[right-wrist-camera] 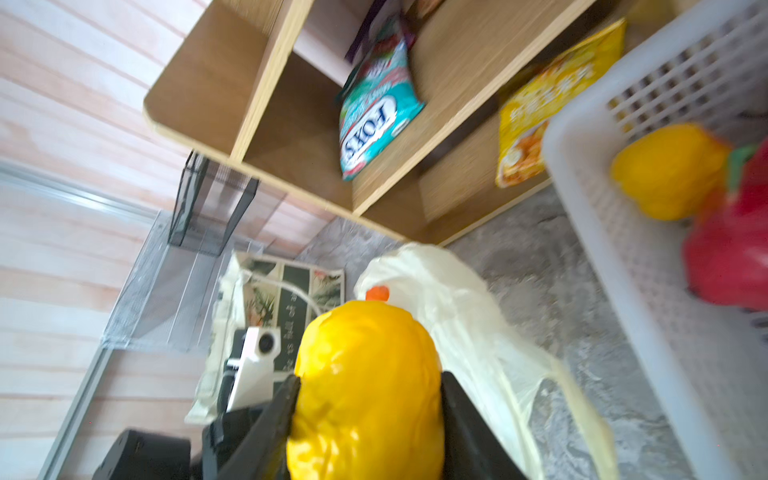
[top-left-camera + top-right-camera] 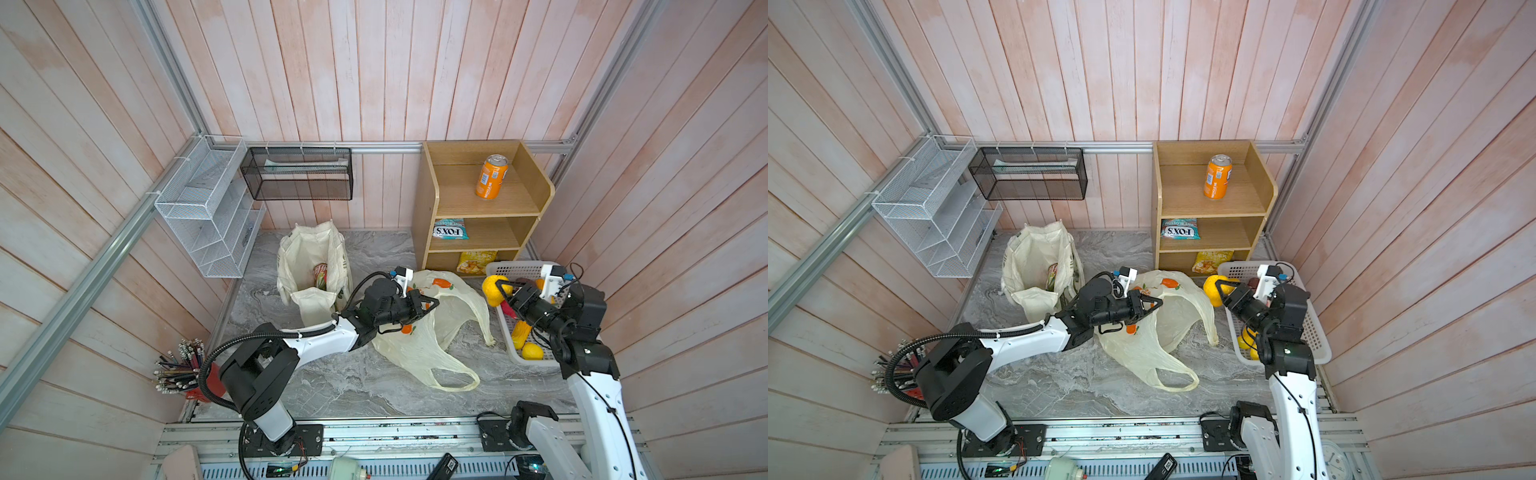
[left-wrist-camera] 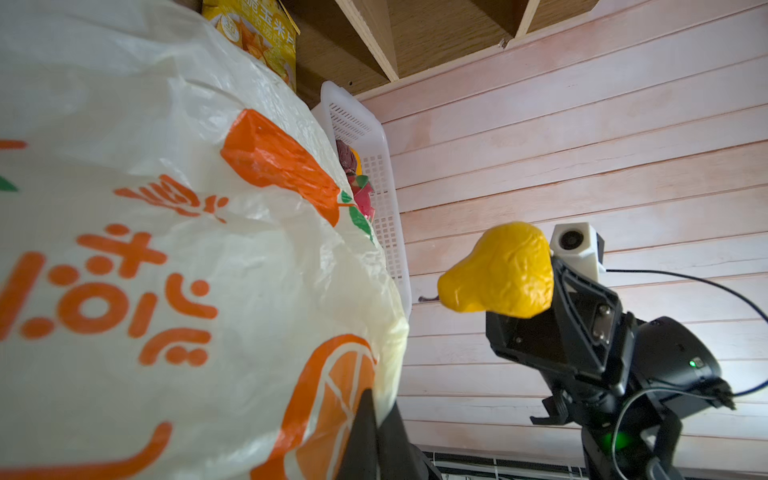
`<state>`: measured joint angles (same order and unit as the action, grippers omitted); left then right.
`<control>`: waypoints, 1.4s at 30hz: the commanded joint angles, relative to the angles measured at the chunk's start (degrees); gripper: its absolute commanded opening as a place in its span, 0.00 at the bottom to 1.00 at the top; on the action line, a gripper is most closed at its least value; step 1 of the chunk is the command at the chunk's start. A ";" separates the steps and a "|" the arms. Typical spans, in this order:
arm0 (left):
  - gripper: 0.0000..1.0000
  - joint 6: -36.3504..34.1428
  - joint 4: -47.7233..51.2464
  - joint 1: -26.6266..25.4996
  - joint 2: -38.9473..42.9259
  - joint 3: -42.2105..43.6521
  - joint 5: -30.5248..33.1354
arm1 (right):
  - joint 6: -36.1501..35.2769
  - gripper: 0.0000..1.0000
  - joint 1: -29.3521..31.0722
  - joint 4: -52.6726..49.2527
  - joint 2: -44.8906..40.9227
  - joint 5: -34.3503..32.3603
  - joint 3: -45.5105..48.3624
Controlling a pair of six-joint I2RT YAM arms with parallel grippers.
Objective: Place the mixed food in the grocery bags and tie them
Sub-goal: 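Lift the yellow fruit with the right gripper and carry it to the bag opening, then lower the fruit into the plastic bag and open the right gripper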
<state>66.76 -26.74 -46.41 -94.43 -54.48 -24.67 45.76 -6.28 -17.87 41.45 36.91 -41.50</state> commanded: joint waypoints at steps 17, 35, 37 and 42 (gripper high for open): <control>0.00 -3.93 7.08 -2.91 -2.46 -8.92 1.32 | 7.43 0.40 20.64 25.36 5.19 -3.81 20.62; 0.00 2.85 -6.08 -2.16 -3.32 -4.90 -3.30 | 3.12 0.75 25.88 37.72 28.52 -12.39 14.72; 0.00 2.93 -6.56 -1.61 -3.30 -4.55 -3.71 | 2.48 0.81 25.80 36.46 27.83 -12.69 14.53; 0.00 2.62 -7.21 -0.71 -3.28 -3.68 -4.33 | 1.14 0.84 25.87 32.56 25.06 -12.82 13.69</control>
<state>69.25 -30.94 -47.46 -97.03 -58.96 -27.42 48.84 19.35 17.02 68.16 25.28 -25.78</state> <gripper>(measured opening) 0.047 0.841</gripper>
